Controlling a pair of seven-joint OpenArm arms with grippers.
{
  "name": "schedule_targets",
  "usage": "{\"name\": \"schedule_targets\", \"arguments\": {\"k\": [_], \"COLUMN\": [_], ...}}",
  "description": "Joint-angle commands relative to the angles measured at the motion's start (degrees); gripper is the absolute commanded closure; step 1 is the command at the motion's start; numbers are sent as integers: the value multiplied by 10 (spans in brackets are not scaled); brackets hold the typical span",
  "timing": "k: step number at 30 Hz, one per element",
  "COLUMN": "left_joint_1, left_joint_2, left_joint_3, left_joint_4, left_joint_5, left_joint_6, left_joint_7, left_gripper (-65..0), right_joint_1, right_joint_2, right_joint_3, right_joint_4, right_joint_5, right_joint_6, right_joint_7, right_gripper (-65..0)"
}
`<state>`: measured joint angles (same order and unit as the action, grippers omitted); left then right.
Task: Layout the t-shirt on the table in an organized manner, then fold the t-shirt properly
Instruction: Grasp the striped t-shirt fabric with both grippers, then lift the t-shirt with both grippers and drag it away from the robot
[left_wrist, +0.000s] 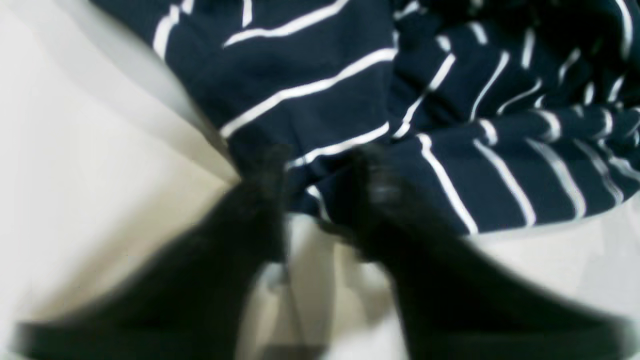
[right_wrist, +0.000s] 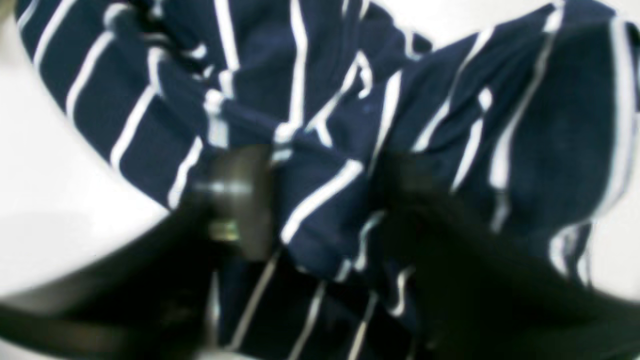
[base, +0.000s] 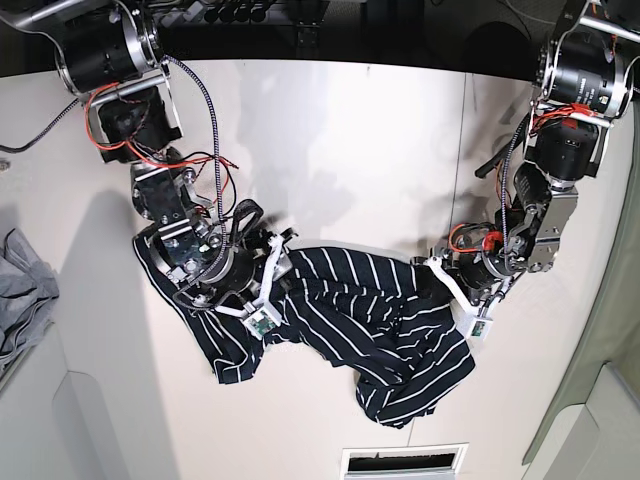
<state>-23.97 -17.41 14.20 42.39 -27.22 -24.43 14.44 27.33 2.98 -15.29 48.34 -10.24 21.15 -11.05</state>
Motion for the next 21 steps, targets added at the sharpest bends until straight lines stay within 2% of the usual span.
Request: {"name": "schedule_targets", "arguments": {"k": [1,2,4,6,9,11,15,18,21], "left_joint_1": [-16,-16,-16,-17,-11,4,70,139,210], "left_joint_2": [0,3,2,-3,-24,-47,-104,-144,-174], "left_joint_3": [-2,-2,-2,-2,-2,-2,-2,-2,-4], "left_joint_4": [4,4,5,13,49,94,216,317,404], "left_joint_5": [3,10,15,15,-6,-43,-92,-94,-94], "left_joint_6": [-2,-2,-7,-25,-83,-102,-110,-109,-107], "left_joint_7": [-10,-10,-9,-7,30,70,103,103,102], "left_gripper": [-8,0,0,0,0,0,0,0,0], "right_joint_1": [19,18,18,13,-9,-39,-128,-189,-247], "right_joint_2": [1,1,1,1,2,2,4,7,10], "right_joint_3": [-1,-1,-1,-1,0,0,0,0,0], "right_joint_4": [-1,-2,-1,7,41,90,222,299,350], "right_joint_5": [2,2,2,14,40,51,68,79,78], "right_joint_6": [-6,-5,-1,3,11,11,11,11,11], "right_joint_7": [10,10,8,5,-30,-64,-92,-119,-122], "right_gripper": [-95,0,0,0,0,0,0,0,0]}}
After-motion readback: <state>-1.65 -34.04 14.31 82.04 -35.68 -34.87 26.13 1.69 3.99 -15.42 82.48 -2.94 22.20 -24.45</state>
